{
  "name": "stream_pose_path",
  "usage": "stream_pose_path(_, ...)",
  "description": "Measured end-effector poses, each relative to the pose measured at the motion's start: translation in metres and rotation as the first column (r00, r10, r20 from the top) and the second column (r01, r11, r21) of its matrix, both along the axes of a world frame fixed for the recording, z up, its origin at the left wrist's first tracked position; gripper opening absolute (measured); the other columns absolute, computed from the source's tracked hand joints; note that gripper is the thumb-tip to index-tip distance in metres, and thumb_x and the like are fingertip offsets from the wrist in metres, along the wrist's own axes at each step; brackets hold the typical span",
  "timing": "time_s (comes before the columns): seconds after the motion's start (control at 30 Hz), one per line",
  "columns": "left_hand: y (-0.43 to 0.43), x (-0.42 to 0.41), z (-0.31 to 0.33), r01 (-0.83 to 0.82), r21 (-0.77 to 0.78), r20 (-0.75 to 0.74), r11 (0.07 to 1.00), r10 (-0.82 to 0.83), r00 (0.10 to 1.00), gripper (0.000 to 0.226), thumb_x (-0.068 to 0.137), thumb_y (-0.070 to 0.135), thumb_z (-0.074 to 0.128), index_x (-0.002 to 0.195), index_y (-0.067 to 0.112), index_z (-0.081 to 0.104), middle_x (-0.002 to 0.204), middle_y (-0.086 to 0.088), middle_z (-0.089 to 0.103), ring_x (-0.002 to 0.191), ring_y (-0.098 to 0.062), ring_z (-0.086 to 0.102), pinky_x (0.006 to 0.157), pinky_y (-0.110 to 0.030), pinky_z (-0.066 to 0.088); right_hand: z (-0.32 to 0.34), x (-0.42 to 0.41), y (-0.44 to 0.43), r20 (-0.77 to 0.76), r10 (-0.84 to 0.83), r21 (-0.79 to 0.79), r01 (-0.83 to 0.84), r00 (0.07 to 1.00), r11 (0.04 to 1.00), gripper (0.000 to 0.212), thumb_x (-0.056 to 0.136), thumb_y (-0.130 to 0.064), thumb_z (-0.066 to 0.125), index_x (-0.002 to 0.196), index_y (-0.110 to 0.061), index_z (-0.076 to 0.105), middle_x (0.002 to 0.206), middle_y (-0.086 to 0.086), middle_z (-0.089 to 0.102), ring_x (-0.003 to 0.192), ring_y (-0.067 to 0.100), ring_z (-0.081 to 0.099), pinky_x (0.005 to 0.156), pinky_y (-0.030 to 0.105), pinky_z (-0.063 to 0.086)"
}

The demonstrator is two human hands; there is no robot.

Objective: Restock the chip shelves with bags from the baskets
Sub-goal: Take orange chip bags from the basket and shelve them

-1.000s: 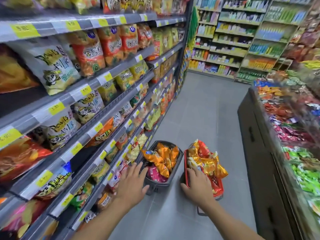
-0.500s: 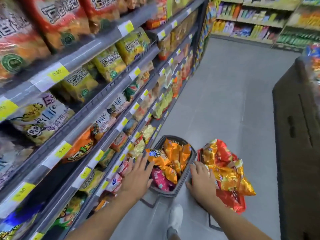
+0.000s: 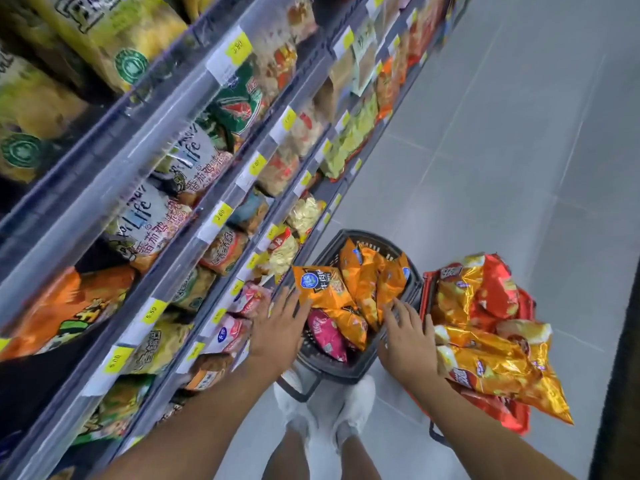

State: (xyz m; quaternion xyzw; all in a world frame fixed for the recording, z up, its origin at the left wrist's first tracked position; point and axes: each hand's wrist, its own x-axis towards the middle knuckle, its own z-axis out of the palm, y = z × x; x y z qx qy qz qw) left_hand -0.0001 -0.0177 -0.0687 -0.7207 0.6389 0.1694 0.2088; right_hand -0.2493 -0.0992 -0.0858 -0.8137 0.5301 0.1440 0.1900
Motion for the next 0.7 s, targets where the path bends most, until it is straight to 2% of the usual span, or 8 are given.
stream_pose_path(0.07, -0.014, 0.004, -0.024, -0.047, 0.031, -0.047, 0.998, 0.049, 0.998, 0.086, 0.1, 0.043, 0.061, 0.165, 0.025, 0.008, 0.174, -0.007, 0.01, 0.161, -0.031, 0.004, 0.127, -0.056, 0.017, -0.023, 0.001, -0.007, 0.011, -0.021, 0.001, 0.021, 1.0, 1.0, 0.067, 0.092, -0.045, 0.063, 0.152, -0.023, 0.046, 0.161, 0.006, 0.039, 0.151, 0.029, 0.033, 0.12, 0.06, 0.023)
stream_pose_path(0.13, -0.029, 0.009, -0.05, -0.273, 0.033, -0.166, 0.961, 0.274, 0.947, 0.087, 0.097, 0.05, 0.064, 0.164, 0.023, 0.016, 0.172, -0.008, 0.02, 0.159, -0.032, 0.016, 0.124, -0.053, 0.026, -0.047, 0.003, -0.011, 0.014, -0.042, 0.013, 0.042, 0.999, 0.999, 0.064, 0.092, -0.047, 0.063, 0.15, -0.022, 0.049, 0.159, 0.006, 0.043, 0.149, 0.029, 0.037, 0.119, 0.06, 0.026)
stream_pose_path(0.17, -0.036, 0.014, -0.065, -0.455, 0.041, -0.247, 0.89, 0.45, 0.858, 0.088, 0.094, 0.053, 0.067, 0.163, 0.02, 0.023, 0.168, -0.009, 0.029, 0.155, -0.033, 0.027, 0.121, -0.052, 0.033, -0.059, 0.002, -0.012, 0.016, -0.055, 0.019, 0.055, 0.998, 0.998, 0.063, 0.092, -0.046, 0.063, 0.149, -0.022, 0.05, 0.158, 0.005, 0.044, 0.148, 0.029, 0.038, 0.119, 0.06, 0.028)
stream_pose_path(0.27, -0.057, 0.025, -0.112, -0.829, 0.212, -0.434, 0.517, 0.81, 0.394, 0.092, 0.092, 0.052, 0.072, 0.161, 0.011, 0.027, 0.162, -0.015, 0.04, 0.146, -0.037, 0.043, 0.116, -0.053, 0.04, -0.094, 0.001, -0.014, 0.008, -0.089, 0.033, 0.089, 0.996, 0.995, 0.061, 0.092, -0.044, 0.063, 0.148, -0.023, 0.048, 0.158, 0.004, 0.044, 0.148, 0.027, 0.036, 0.12, 0.058, 0.028)
stream_pose_path(0.37, -0.07, 0.036, -0.162, -0.885, 0.377, -0.385, 0.273, 0.915, 0.118, 0.098, 0.088, 0.063, 0.069, 0.159, 0.005, 0.033, 0.162, -0.018, 0.04, 0.145, -0.039, 0.044, 0.116, -0.049, 0.041, -0.121, 0.002, -0.013, 0.007, -0.127, 0.077, 0.126, 0.992, 0.989, 0.063, 0.095, -0.045, 0.059, 0.152, -0.026, 0.042, 0.161, 0.001, 0.037, 0.151, 0.024, 0.029, 0.123, 0.054, 0.021)
stream_pose_path(0.5, -0.073, 0.041, -0.216, -0.855, 0.517, -0.367, 0.042, 0.913, -0.177, 0.09, 0.088, 0.061, 0.073, 0.15, 0.003, 0.047, 0.15, -0.014, 0.053, 0.131, -0.037, 0.056, 0.102, -0.047, 0.054, -0.152, 0.005, -0.007, 0.064, -0.158, 0.077, 0.153, 0.985, 0.985, 0.059, 0.087, -0.036, 0.071, 0.141, -0.019, 0.056, 0.151, 0.007, 0.051, 0.142, 0.03, 0.044, 0.116, 0.059, 0.035)
stream_pose_path(0.6, -0.076, 0.036, -0.227, -0.784, 0.619, -0.343, -0.043, 0.883, -0.32, 0.072, 0.094, 0.052, 0.072, 0.143, 0.003, 0.051, 0.141, -0.014, 0.057, 0.124, -0.032, 0.059, 0.087, -0.04, 0.055, -0.162, 0.006, -0.002, 0.083, -0.184, 0.089, 0.177, 0.979, 0.98, 0.06, 0.086, -0.034, 0.072, 0.141, -0.019, 0.056, 0.149, 0.008, 0.052, 0.139, 0.032, 0.046, 0.114, 0.06, 0.038)
stream_pose_path(0.7, -0.078, 0.035, -0.226, -0.766, 0.642, -0.409, -0.031, 0.831, -0.376, 0.039, 0.099, 0.036, 0.071, 0.122, 0.007, 0.058, 0.12, -0.006, 0.062, 0.111, -0.025, 0.06, 0.095, -0.038, 0.054, -0.164, 0.005, 0.003, 0.132, -0.189, 0.091, 0.178, 0.973, 0.98, 0.062, 0.086, -0.034, 0.073, 0.143, -0.018, 0.054, 0.15, 0.008, 0.049, 0.141, 0.031, 0.042, 0.114, 0.058, 0.037)
